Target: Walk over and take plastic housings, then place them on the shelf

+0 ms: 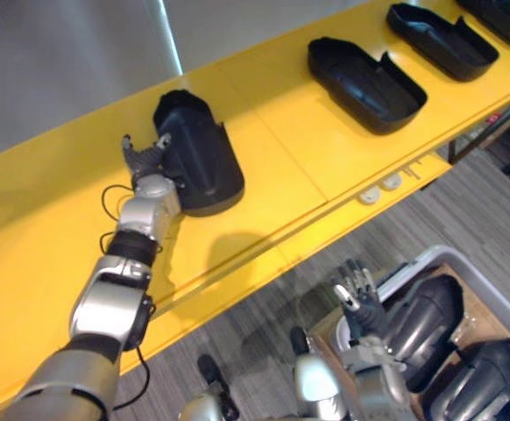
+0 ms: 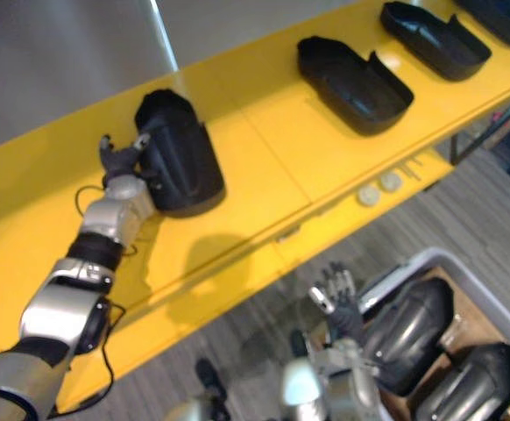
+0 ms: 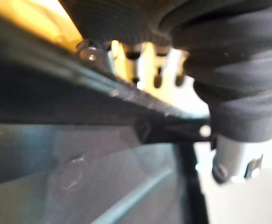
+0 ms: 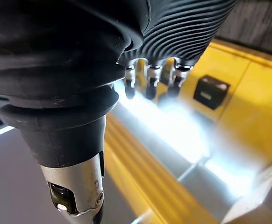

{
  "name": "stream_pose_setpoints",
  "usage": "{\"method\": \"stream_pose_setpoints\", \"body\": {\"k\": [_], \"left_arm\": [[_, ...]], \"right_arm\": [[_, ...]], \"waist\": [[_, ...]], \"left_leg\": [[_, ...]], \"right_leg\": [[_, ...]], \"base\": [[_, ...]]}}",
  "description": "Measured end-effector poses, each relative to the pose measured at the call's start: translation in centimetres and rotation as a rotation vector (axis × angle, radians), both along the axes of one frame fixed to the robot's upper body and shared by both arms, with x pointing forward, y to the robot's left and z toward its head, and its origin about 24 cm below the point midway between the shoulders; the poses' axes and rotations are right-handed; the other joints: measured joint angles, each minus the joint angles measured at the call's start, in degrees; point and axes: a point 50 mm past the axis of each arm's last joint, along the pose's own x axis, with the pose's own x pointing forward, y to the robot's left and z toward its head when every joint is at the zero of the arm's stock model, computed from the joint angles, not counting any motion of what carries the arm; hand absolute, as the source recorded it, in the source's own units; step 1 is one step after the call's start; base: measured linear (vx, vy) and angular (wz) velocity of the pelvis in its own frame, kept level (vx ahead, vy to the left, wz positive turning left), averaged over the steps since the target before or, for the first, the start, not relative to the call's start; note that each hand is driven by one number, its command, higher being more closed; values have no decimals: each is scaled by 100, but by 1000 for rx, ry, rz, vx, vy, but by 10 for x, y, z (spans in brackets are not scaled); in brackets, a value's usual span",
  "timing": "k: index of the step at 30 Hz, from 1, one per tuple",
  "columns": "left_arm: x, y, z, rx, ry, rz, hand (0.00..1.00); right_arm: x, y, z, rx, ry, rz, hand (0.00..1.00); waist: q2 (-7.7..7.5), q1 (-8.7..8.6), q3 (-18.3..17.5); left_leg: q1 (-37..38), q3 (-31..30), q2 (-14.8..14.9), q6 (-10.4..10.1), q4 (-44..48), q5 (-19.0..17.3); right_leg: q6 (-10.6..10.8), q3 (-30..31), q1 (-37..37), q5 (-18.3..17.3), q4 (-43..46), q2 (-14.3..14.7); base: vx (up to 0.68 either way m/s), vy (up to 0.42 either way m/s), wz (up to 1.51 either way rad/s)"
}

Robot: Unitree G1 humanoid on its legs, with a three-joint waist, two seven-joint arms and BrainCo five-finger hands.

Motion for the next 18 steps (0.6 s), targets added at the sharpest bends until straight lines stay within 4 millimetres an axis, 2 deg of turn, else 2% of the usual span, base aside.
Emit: {"method": "stream_pose_setpoints", "body": {"k": [4,6,9,11,13,15,18], "left_arm": [[-1,-8,16,11,-112,-25,0],[-5,-14,34,48,-215,-40,0],[-18,-24,63,92,-398,-59,0],[-30,-26,81,103,-530,-57,0],[-56,-33,105,101,-718,-84,0],[-69,-38,111,96,-794,-105,0],[-100,-44,116,97,-920,-150,0]], "right_arm": [[7,2,9,-39,-67,9,0],[12,-1,15,-117,-106,10,0],[17,-8,23,-203,-148,-48,0],[22,-12,31,-270,-188,-96,0],[31,-21,50,-333,-293,-181,0],[33,-26,62,-354,-350,-215,0],[37,-28,101,-383,-537,-272,0]], "waist": [[-44,4,291],[36,27,458],[131,173,530],[143,260,537],[149,409,538],[161,466,533],[205,529,508]], "left_leg": [[-313,-186,64,31,955,-490],[-579,-317,150,74,1544,-744],[-708,-431,153,84,1785,-834],[-713,-490,144,84,1793,-833],[-726,-574,137,73,1777,-826],[-735,-600,132,70,1773,-821],[-750,-655,75,83,1757,-779]], "right_leg": [[33,-60,-12,-259,462,-93],[45,-156,-44,-364,698,-103],[43,-229,-105,-485,942,-142],[39,-293,-105,-544,1033,-158],[18,-367,-103,-613,1135,-166],[17,-383,-104,-628,1157,-168],[22,-460,-101,-635,1178,-219]], "base": [[-8,5,16],[-36,0,23],[-44,6,19],[-45,-12,15],[-63,-28,16],[-35,-16,10],[-11,0,13]]}}
